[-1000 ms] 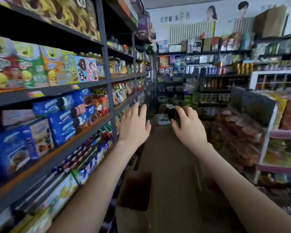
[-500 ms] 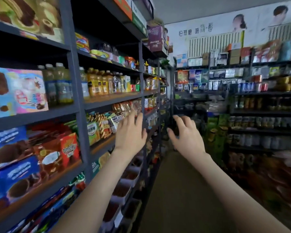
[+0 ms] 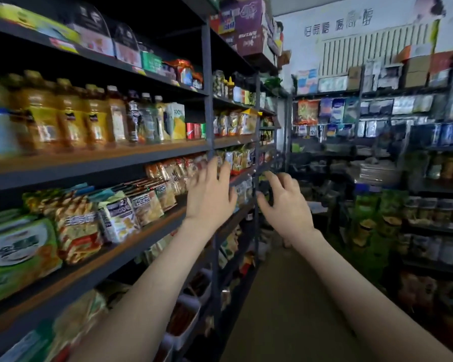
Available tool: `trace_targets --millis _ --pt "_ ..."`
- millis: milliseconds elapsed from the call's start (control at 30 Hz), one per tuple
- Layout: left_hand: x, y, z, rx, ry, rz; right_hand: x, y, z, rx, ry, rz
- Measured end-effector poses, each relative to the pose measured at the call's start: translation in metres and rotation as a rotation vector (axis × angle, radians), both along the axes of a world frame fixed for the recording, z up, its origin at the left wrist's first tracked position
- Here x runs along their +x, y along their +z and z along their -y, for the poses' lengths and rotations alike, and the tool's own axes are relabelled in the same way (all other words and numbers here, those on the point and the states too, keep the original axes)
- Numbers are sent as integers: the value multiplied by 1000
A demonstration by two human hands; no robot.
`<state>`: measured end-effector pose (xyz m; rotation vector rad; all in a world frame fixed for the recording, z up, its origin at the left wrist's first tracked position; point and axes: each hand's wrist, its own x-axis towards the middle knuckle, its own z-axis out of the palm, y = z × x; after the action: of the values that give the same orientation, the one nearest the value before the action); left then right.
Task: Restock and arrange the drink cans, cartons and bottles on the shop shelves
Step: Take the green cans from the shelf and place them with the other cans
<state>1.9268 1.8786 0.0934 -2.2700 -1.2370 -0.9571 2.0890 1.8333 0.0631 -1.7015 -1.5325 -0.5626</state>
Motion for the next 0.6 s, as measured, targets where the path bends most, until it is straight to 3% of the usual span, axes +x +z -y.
trace_targets --millis 400,600 --pt "178 0 -266 43 109 1 173 19 -284 72 165 8" --pt "253 18 -422 182 172 50 242 41 -441 102 286 58"
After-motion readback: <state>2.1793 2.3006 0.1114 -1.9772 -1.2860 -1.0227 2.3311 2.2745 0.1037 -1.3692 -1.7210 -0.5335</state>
